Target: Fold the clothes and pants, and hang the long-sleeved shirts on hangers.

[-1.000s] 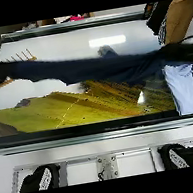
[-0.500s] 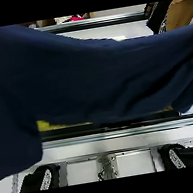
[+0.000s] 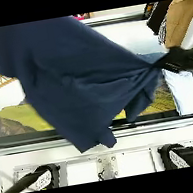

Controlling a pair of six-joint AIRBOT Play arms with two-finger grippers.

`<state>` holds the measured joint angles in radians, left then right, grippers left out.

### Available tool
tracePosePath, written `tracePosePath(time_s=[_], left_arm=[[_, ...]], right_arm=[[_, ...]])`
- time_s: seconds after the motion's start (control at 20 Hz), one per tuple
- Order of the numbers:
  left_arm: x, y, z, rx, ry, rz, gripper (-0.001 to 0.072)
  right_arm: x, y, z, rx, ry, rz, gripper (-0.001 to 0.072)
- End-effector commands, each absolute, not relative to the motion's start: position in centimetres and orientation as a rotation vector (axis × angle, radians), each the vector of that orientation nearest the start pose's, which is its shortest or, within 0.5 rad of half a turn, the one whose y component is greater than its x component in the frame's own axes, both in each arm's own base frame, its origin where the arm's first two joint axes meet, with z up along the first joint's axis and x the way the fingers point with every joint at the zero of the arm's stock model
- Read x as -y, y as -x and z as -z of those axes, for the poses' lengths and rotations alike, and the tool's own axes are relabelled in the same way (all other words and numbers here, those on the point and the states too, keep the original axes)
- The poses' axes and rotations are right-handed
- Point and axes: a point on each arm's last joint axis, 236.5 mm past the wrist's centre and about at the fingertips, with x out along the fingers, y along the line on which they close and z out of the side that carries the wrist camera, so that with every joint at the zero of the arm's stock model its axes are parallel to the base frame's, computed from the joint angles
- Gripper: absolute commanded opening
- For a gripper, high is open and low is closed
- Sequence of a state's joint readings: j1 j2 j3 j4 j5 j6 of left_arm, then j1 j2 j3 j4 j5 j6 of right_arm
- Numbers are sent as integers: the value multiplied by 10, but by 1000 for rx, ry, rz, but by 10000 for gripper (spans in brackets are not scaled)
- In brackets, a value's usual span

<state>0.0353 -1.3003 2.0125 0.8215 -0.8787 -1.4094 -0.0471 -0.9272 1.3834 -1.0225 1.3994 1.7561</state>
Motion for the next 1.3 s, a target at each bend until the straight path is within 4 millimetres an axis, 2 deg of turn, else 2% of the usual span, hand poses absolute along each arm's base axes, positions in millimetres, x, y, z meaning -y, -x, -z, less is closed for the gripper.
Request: tracePosePath(time_s=[0.0,0.1,0.15,0.2,0.25,0.3,0.35,0.45,0.55,0.6,0.65,0.7,0.8,0.95,1.05,1.25], left_arm=[[149,-562,-347,-275,434,524,14],[153,-601,-280,-345,481,471,15],[153,-612,-251,-388,492,455,22],[154,-619,-226,-434,505,446,361],[151,-622,-208,-479,526,438,637],[147,-620,-194,-531,541,435,681],[140,-616,-185,-577,545,432,682],[111,-595,-165,-714,536,419,680],[73,-552,-125,-945,468,355,679],[57,-530,-103,-1040,426,307,657],[43,-506,-79,-1127,386,253,596],[36,-483,-57,-1199,367,211,597],[46,-435,-13,-1321,398,199,600],[82,-379,49,-1405,479,200,600],[109,-355,76,-1435,560,209,600],[150,-323,108,-1526,574,269,601]], right_arm=[[-112,-414,-153,-967,-576,-277,17],[-99,-476,-128,-869,-567,-236,20],[-95,-497,-122,-836,-576,-215,83],[-93,-514,-120,-807,-592,-206,361],[-92,-524,-123,-784,-599,-203,659],[-88,-529,-128,-769,-599,-200,706],[-79,-530,-139,-744,-601,-192,706],[-59,-521,-167,-688,-559,-189,705],[-48,-492,-192,-689,-496,-208,704],[-47,-475,-199,-708,-448,-217,704],[-46,-455,-202,-735,-405,-214,704],[-47,-438,-203,-757,-378,-216,705],[-53,-411,-204,-769,-369,-227,704],[-56,-385,-199,-770,-370,-229,704],[-58,-375,-194,-776,-373,-229,705],[-60,-370,-193,-778,-380,-233,705]])
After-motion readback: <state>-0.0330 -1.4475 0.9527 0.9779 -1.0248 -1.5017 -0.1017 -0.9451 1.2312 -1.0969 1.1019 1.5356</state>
